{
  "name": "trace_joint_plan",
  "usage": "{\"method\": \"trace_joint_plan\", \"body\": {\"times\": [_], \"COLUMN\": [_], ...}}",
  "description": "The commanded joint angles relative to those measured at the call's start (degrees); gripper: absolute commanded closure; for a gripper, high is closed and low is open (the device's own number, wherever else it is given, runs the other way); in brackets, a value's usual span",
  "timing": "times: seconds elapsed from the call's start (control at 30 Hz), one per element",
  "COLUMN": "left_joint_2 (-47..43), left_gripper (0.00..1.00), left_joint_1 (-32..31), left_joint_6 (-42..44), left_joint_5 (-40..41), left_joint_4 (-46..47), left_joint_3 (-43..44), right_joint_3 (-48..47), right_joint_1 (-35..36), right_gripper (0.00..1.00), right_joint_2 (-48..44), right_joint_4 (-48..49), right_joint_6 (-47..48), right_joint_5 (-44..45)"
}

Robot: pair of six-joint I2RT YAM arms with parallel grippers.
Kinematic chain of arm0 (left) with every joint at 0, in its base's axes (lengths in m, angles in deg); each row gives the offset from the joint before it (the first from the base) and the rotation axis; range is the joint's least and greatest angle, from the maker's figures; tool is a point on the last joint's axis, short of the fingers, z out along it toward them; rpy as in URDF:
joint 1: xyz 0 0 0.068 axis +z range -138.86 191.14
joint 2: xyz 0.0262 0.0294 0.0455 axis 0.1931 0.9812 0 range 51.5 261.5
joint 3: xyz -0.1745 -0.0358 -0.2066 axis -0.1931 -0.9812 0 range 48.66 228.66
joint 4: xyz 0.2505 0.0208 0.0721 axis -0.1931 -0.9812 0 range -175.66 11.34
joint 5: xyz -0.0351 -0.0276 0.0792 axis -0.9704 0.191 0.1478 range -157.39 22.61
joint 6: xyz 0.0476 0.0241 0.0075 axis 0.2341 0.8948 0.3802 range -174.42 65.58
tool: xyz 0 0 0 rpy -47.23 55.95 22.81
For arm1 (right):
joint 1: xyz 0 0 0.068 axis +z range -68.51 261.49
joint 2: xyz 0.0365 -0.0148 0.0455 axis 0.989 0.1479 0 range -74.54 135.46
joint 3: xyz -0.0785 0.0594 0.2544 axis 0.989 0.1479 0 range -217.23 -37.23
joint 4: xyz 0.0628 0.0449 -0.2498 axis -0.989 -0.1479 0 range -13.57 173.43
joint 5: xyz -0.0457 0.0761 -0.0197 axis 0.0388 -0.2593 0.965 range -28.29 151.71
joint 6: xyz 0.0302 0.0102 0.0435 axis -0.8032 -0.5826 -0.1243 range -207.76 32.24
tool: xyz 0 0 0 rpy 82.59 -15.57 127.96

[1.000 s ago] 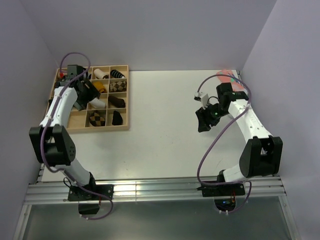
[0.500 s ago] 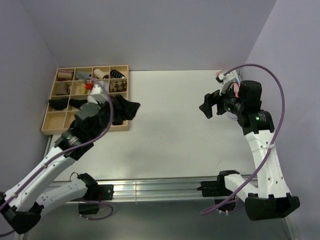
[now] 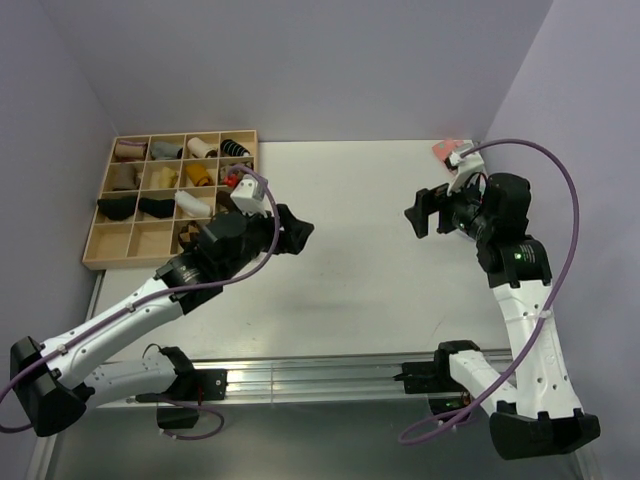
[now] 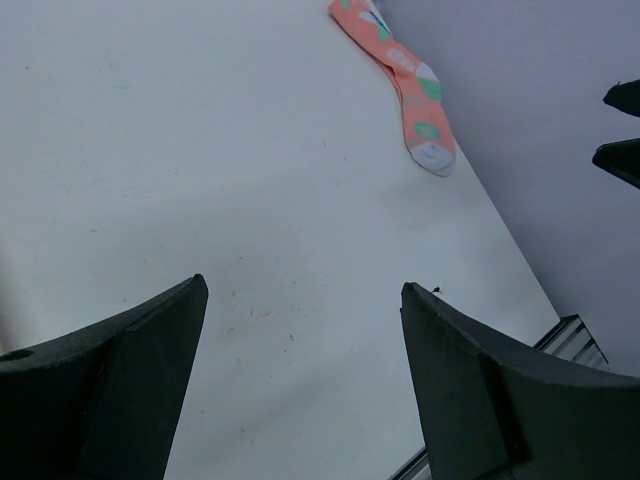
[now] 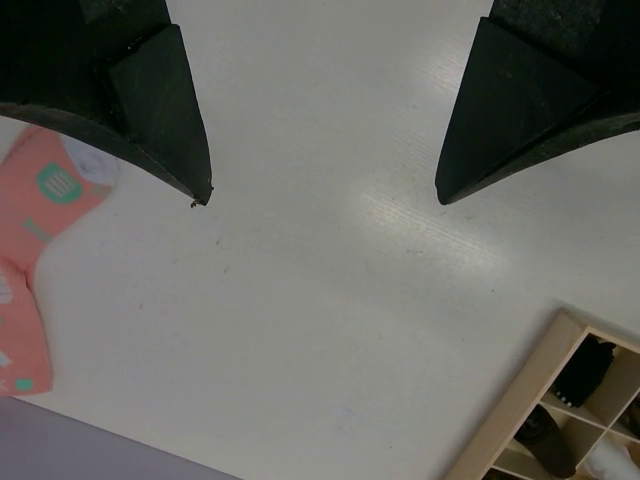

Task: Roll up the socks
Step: Reset both arms

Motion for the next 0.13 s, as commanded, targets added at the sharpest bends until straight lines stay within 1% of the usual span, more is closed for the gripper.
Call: {"method": "trace_joint_plan", "body": {"times": [0.0, 0.1], "left_joint_2": [-0.1, 0.6], "left_gripper": [0.16, 0.16], "left_joint_1": [-0.3, -0.3], "left_joint_6": [1.3, 1.6], "left_joint_5": [-0.4, -0.8], "left_joint_4": [3.0, 2.1], "left_joint_3": [2.8, 4.1], "right_joint_3": [0.3, 0.4], "right_joint_1": [-0.4, -0.3], "right_gripper": [0.00, 0.00], "right_joint_2": [0.2, -0.3], "right_joint_4": [1.3, 1.4], "right_joint_6": [-0.5, -0.4], "right_joint_5": [-0.9, -1.0]}}
